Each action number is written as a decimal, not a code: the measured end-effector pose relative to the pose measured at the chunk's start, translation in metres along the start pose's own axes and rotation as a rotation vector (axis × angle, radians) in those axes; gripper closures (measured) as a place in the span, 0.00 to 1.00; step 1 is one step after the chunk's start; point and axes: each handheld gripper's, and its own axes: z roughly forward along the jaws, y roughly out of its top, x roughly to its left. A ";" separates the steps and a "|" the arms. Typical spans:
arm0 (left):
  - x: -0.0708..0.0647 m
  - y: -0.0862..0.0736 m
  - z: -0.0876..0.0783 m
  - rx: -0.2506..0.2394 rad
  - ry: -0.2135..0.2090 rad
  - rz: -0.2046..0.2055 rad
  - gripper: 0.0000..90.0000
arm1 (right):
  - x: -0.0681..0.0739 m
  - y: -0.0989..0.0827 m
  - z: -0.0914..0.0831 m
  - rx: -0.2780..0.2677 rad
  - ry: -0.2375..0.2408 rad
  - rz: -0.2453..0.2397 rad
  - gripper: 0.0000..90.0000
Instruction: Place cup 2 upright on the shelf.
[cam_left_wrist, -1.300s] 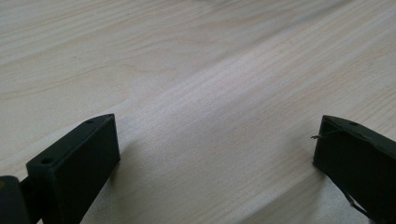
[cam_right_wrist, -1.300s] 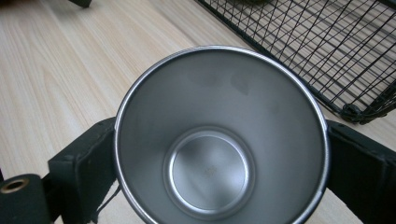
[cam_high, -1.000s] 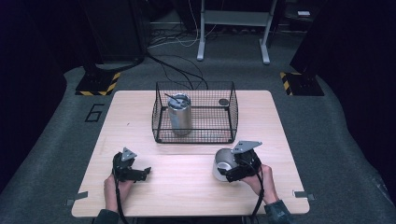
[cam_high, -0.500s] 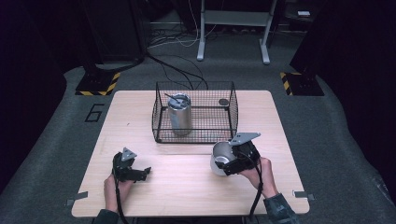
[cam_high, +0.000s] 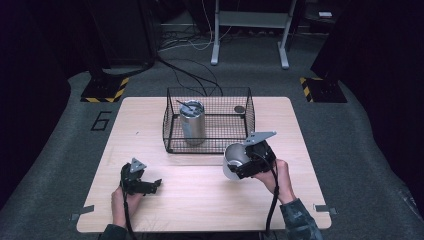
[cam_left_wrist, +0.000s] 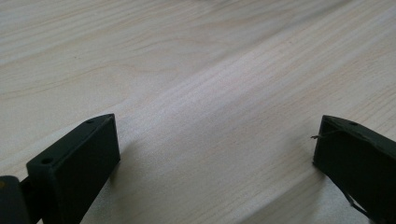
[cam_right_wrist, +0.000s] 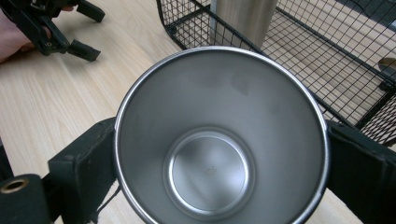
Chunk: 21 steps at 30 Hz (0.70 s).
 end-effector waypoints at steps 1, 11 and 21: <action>0.000 0.000 0.000 0.001 0.000 0.000 0.00 | -0.001 0.001 0.000 -0.012 -0.006 -0.004 0.06; 0.000 0.000 0.001 -0.008 -0.001 0.006 0.01 | -0.008 0.008 -0.002 -0.024 -0.012 0.012 0.06; 0.000 0.000 0.000 -0.004 -0.004 0.005 0.01 | -0.012 0.018 -0.008 -0.033 -0.020 0.015 0.06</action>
